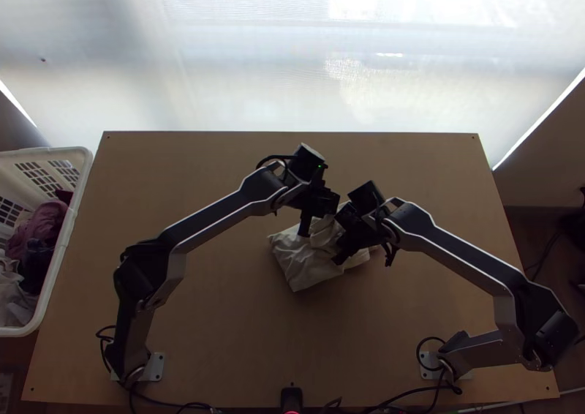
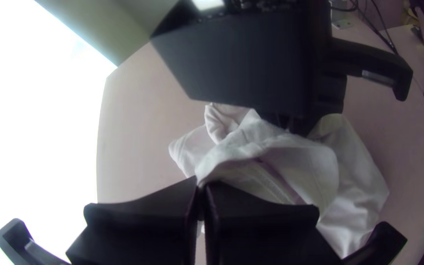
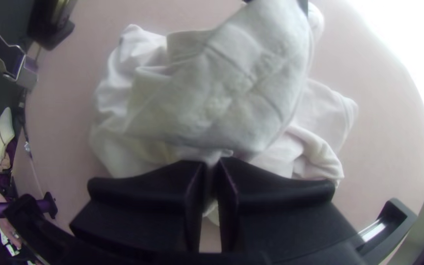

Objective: Fold the t-shirt

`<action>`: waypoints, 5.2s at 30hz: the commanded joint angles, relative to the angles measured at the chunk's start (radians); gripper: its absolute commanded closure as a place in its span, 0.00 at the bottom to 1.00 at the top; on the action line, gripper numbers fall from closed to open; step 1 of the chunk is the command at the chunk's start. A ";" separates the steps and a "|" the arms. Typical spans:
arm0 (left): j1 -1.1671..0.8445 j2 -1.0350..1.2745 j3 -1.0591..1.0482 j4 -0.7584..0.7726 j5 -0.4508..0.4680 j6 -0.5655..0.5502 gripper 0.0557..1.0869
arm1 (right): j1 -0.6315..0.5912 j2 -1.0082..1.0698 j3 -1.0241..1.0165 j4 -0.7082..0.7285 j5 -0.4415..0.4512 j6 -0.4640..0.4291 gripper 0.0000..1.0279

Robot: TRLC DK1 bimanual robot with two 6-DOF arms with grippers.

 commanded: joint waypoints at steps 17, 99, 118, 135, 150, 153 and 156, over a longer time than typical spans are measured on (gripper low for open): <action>-0.004 0.209 0.238 0.033 -0.118 -0.110 0.05 | -0.215 0.028 -0.077 0.117 0.001 -0.048 0.97; -0.062 0.022 -0.294 -0.072 0.330 -0.806 0.96 | -0.361 0.231 -0.031 0.201 -0.579 -0.041 0.97; -0.059 0.025 -0.308 -0.099 0.330 -0.772 0.96 | -0.516 0.351 0.080 0.217 -0.620 -0.041 0.97; -0.060 0.005 -0.319 -0.118 0.330 -0.752 0.96 | -0.738 0.327 0.120 0.208 -0.582 -0.064 0.97; 0.033 -0.149 -0.254 -0.158 0.327 -0.797 0.07 | -0.623 0.001 0.121 -0.076 -0.545 0.002 0.66; 0.069 -0.181 -0.260 -0.158 0.315 -0.788 0.04 | -0.573 -0.039 0.114 -0.145 -0.498 -0.008 0.47; 0.081 -0.235 -0.294 -0.094 0.174 -0.769 0.04 | -0.499 -0.093 0.086 -0.157 -0.462 0.003 0.38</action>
